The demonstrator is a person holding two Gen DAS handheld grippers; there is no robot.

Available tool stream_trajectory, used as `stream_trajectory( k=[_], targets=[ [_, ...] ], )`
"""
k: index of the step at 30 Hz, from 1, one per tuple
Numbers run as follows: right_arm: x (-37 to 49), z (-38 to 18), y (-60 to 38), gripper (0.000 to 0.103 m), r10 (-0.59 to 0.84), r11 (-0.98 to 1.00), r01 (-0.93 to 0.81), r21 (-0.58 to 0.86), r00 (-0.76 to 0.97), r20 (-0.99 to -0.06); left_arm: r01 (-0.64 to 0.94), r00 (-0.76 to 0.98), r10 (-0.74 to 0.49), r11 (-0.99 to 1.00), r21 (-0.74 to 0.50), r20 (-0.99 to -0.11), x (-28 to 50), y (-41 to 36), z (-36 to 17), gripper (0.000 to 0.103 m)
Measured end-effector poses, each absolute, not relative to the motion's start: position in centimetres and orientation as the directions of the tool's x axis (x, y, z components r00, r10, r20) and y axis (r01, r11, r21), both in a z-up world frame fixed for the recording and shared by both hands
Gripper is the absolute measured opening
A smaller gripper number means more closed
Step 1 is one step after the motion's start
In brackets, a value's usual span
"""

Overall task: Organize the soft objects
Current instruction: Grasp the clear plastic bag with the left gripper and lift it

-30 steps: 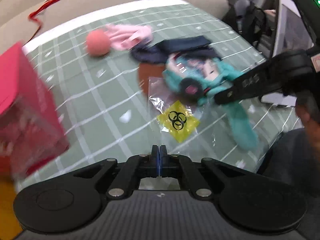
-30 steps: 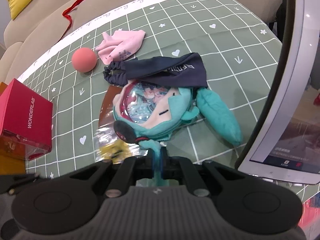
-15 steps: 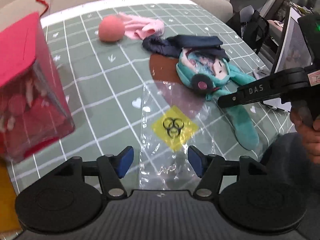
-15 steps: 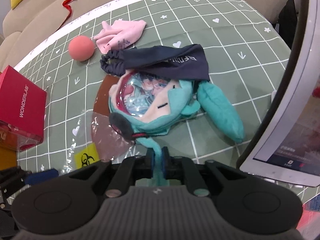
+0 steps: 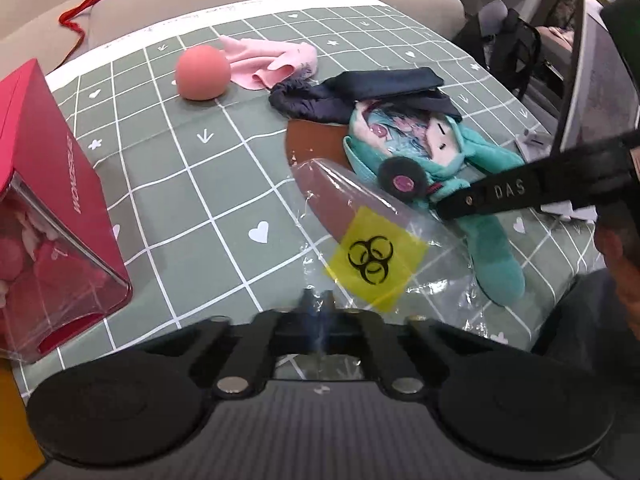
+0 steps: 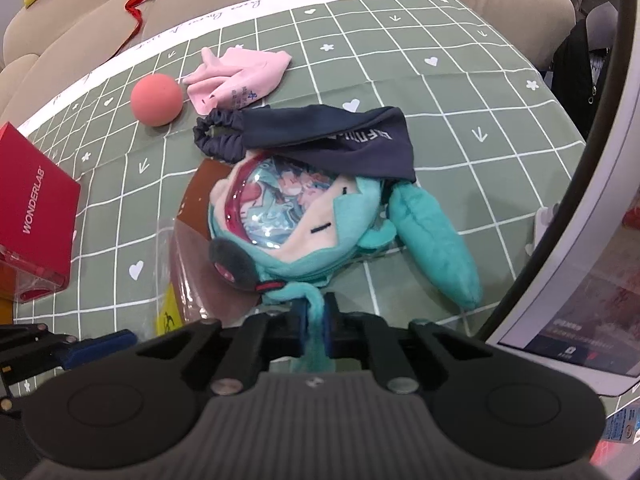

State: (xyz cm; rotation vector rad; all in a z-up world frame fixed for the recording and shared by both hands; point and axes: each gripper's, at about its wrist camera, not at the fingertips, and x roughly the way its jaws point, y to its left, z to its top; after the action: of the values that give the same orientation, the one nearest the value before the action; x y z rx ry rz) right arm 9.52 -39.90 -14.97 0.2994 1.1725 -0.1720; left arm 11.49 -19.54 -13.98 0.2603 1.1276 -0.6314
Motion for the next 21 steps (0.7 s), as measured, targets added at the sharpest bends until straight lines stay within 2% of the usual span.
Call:
stream_trajectory(
  k=[4,5,6,7,9,10,13,16,17,18,21],
  targets=[
    [9.5,-15.0,-39.7,0.005,0.018,0.95,0.283,0.135,0.38,-0.925,0.59,0.279,-0.333,0.8,-0.113,-0.901,11.1,-19.5,-13.9,0.0],
    [9.5,-15.0,-39.7,0.005,0.02,0.949,0.284,0.138,0.38,-0.925,0.586,0.271,-0.32,0.803,-0.108,-0.908,11.1,-19.6,-13.8,0.004],
    [9.4,-15.0,-39.7,0.005,0.024,0.947,0.286,0.142,0.381,-0.924,0.581,0.272,-0.298,0.809,-0.091,-0.915,11.0,-19.7,-13.5,0.02],
    [9.4,-15.0,-39.8,0.005,0.027,0.946,0.288,0.146,0.381,-0.924,0.577,0.285,-0.27,0.815,-0.06,-0.92,10.9,-19.9,-13.1,0.031],
    [9.3,-15.0,-39.9,0.005,0.032,0.944,0.292,0.153,0.381,-0.924,0.577,0.361,-0.257,0.817,-0.002,-0.896,10.0,-20.3,-11.7,0.082],
    [9.3,-15.0,-39.9,0.005,0.033,0.943,0.293,0.155,0.381,-0.924,0.582,0.389,-0.277,0.813,0.002,-0.879,9.5,-20.6,-11.1,0.089],
    [9.4,-15.0,-39.9,0.005,0.037,0.942,0.296,0.159,0.379,-0.924,0.64,0.373,-0.308,0.768,0.003,-0.875,8.3,-21.9,-10.7,0.091],
    [9.4,-15.1,-40.0,0.005,0.046,0.938,0.302,0.171,0.381,-0.924,0.638,0.398,-0.211,0.763,0.104,-0.893,7.8,-23.6,-12.4,0.091],
    [9.3,-15.1,-40.1,0.005,0.05,0.937,0.301,0.175,0.381,-0.923,0.63,0.403,-0.168,0.764,0.14,-0.9,7.9,-24.0,-13.1,0.089],
    [9.3,-15.1,-40.1,0.005,0.054,0.936,0.302,0.179,0.382,-0.923,0.629,0.401,-0.15,0.762,0.153,-0.904,7.9,-24.2,-13.7,0.082],
    [9.2,-15.2,-40.3,0.005,0.064,0.934,0.302,0.19,0.382,-0.922,0.618,0.349,-0.224,0.785,0.043,-0.91,8.4,-23.5,-13.4,0.077]
  ],
)
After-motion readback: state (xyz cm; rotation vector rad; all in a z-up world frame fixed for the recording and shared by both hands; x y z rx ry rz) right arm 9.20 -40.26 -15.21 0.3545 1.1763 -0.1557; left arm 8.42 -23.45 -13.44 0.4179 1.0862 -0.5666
